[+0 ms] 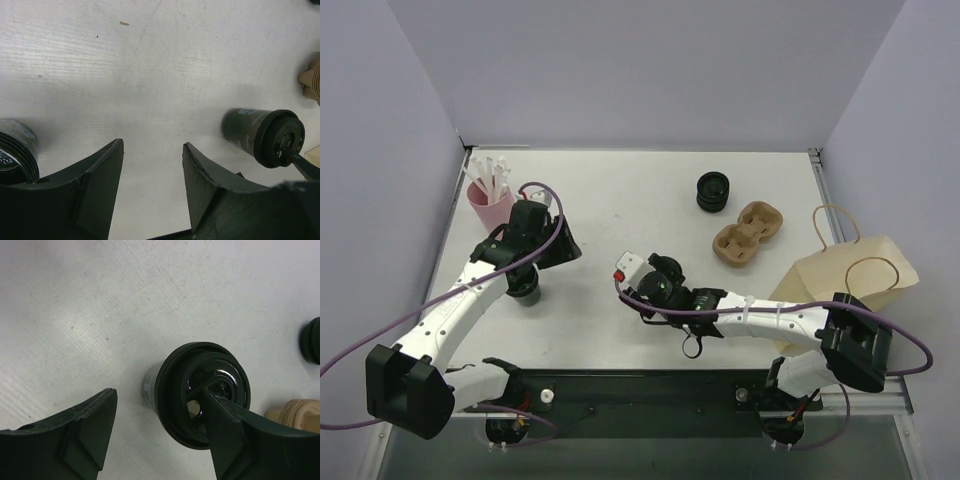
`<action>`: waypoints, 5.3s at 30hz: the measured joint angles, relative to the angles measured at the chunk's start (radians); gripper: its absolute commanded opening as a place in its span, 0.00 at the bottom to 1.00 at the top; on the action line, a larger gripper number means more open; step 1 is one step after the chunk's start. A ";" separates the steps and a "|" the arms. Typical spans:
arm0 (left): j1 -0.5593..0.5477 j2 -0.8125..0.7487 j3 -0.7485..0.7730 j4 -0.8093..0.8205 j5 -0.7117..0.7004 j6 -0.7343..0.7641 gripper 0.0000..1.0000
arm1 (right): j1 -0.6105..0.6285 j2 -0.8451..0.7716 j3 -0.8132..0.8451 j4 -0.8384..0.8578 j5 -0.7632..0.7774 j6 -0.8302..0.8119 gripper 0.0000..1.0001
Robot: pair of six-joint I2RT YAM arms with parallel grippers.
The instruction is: Pack the takeout coffee
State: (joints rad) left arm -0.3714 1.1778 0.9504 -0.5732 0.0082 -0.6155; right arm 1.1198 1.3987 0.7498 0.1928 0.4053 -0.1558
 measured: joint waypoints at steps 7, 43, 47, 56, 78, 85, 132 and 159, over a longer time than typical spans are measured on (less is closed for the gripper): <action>-0.002 0.001 0.000 0.014 0.052 0.024 0.60 | -0.112 -0.098 0.044 -0.135 -0.222 0.160 0.66; -0.294 0.369 -0.068 0.579 0.251 -0.062 0.56 | -0.681 0.124 0.214 -0.345 -0.953 0.485 0.49; -0.296 0.371 -0.082 0.610 0.251 -0.076 0.56 | -0.704 0.124 0.189 -0.306 -0.990 0.496 0.45; -0.299 0.369 -0.129 0.696 0.255 -0.115 0.52 | -0.731 0.114 0.135 -0.214 -1.035 0.517 0.40; -0.373 0.369 -0.283 0.987 0.132 -0.259 0.33 | -0.789 0.079 -0.075 0.172 -1.094 0.649 0.33; -0.394 0.376 -0.296 1.020 0.076 -0.295 0.37 | -0.800 0.089 -0.103 0.236 -1.095 0.673 0.32; -0.274 0.398 -0.117 0.775 0.360 -0.132 0.48 | -0.805 0.121 -0.072 0.234 -1.169 0.649 0.28; -0.191 0.381 -0.186 0.880 0.430 -0.140 0.47 | -0.805 0.134 -0.068 0.245 -1.182 0.653 0.28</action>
State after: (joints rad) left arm -0.5621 1.5589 0.7643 0.3069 0.4381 -0.7551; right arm 0.3145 1.5326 0.6819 0.4374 -0.7769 0.4976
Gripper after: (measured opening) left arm 0.466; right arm 0.401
